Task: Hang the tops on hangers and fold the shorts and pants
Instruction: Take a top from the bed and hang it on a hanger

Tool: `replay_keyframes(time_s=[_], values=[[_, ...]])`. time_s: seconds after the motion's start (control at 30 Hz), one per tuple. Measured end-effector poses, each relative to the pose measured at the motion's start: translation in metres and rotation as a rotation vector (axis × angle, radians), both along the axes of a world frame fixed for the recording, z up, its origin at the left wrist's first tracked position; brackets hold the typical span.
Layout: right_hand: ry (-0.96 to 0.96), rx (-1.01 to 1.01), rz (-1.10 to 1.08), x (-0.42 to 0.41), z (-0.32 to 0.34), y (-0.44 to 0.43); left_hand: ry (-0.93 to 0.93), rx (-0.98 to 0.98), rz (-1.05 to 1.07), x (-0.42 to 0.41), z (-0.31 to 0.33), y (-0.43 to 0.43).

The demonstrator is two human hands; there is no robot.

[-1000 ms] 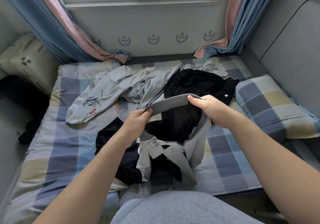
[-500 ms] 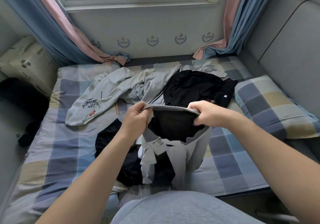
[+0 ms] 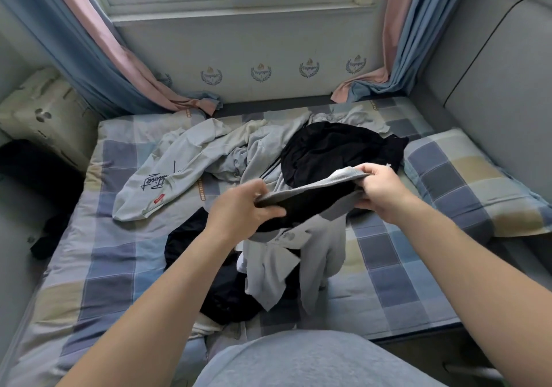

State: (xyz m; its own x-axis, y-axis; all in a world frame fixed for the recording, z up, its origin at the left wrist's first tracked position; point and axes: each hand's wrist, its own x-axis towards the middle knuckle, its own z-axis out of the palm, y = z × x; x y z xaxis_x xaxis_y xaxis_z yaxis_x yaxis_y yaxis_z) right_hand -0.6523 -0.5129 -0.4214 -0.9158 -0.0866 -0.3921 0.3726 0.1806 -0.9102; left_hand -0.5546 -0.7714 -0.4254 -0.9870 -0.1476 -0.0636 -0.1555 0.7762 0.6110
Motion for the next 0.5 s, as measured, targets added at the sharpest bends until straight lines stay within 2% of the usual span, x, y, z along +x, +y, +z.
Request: replay_keyframes(time_s=[0.1, 0.2, 0.37, 0.43, 0.5], values=[[0.092, 0.036, 0.121, 0.003, 0.012, 0.003, -0.052, -0.134, -0.001, -0.002, 0.004, 0.002], [0.259, 0.254, 0.224, 0.009, 0.022, 0.011, -0.146, -0.041, 0.169, -0.009, 0.010, -0.004], [0.460, 0.895, 0.311, 0.024, 0.027, 0.019, -0.187, -0.044, 0.180, -0.026, 0.016, -0.016], [0.413, 0.959, 0.236, 0.032, 0.022, 0.025, -0.217, -0.049, 0.154, -0.029, 0.016, -0.019], [0.319, 0.847, 0.153, 0.046, 0.014, 0.027, -0.237, -0.008, 0.104, -0.030, 0.013, -0.023]])
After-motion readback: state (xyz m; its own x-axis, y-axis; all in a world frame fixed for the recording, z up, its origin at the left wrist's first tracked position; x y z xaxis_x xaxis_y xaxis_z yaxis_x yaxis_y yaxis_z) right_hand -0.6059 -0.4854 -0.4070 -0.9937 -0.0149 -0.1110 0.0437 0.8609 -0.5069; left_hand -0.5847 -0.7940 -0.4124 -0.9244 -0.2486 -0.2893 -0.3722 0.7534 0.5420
